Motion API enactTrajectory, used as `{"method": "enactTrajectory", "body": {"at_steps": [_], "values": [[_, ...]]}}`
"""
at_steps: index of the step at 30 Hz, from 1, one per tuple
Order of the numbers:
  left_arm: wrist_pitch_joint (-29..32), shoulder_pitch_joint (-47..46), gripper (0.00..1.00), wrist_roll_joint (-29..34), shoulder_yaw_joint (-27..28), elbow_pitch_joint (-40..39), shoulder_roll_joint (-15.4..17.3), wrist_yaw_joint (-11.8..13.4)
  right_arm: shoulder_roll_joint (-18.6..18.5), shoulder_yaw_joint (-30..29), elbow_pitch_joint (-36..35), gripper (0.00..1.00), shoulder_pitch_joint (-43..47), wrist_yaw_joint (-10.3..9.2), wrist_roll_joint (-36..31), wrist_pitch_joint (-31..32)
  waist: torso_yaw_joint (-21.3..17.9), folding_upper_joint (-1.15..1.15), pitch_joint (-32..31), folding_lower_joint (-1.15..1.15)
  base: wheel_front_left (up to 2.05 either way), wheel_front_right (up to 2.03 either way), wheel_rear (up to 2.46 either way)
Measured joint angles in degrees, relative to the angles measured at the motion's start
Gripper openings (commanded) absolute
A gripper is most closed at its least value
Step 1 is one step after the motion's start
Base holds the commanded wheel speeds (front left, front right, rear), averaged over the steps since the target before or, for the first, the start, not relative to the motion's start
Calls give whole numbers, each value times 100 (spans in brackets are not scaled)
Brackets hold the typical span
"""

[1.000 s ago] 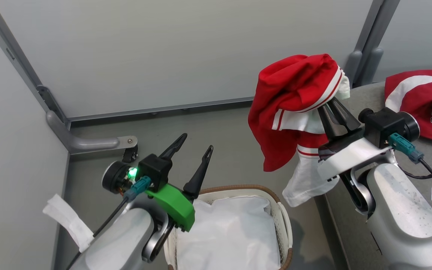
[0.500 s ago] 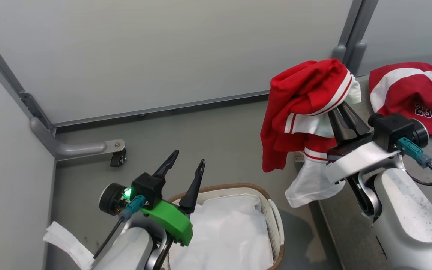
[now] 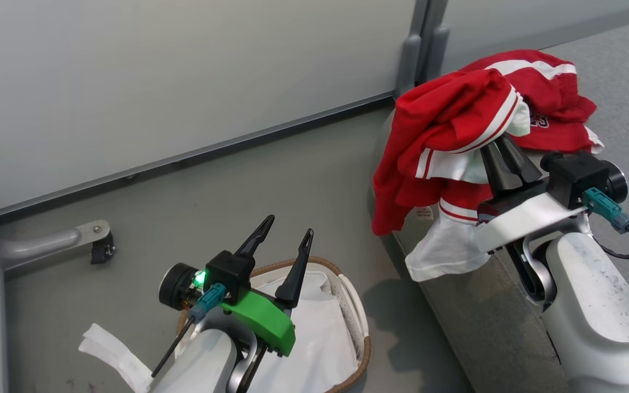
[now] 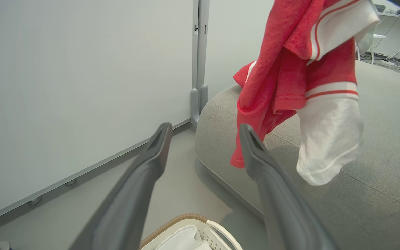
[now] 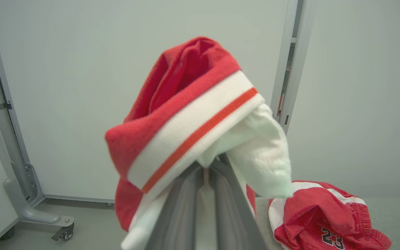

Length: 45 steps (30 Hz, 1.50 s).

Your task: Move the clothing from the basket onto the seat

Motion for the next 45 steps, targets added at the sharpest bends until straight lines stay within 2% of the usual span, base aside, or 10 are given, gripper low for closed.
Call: {"method": "enactTrajectory", "body": {"at_steps": [10, 18, 23, 35, 41, 45], "values": [[0, -217, 100, 147, -177, 53, -48, -27, 31, -127, -36, 0, -68, 0, -48, 0, -773, 0, 398, 0, 0, 0, 0], [0, -362, 100, 104, -381, 22, 31, -29, -76, -445, -37, 0, -407, 0, -103, 0, -968, 0, 789, 0, 0, 0, 0], [0, -468, 100, 91, -471, 15, 140, -29, -376, -943, 78, 0, -868, 0, -85, -1, -845, 0, 952, 0, 0, 0, 0], [0, -1044, 100, 212, -699, -31, 357, -29, -1750, -1446, 1143, 0, -2374, 0, 0, -1, -292, 0, 1699, 0, 0, 0, 0], [0, -1333, 100, 301, -771, -107, 456, -29, -2030, -1798, 1456, 0, -2630, 0, 63, -1, -6, 0, 2268, 1, 0, 0, 0], [0, -1440, 100, 369, -740, -135, 514, -29, -1990, -2114, 1574, 0, -2544, 0, -46, -1, 183, 0, 2668, 1, 0, 0, 0]]}}
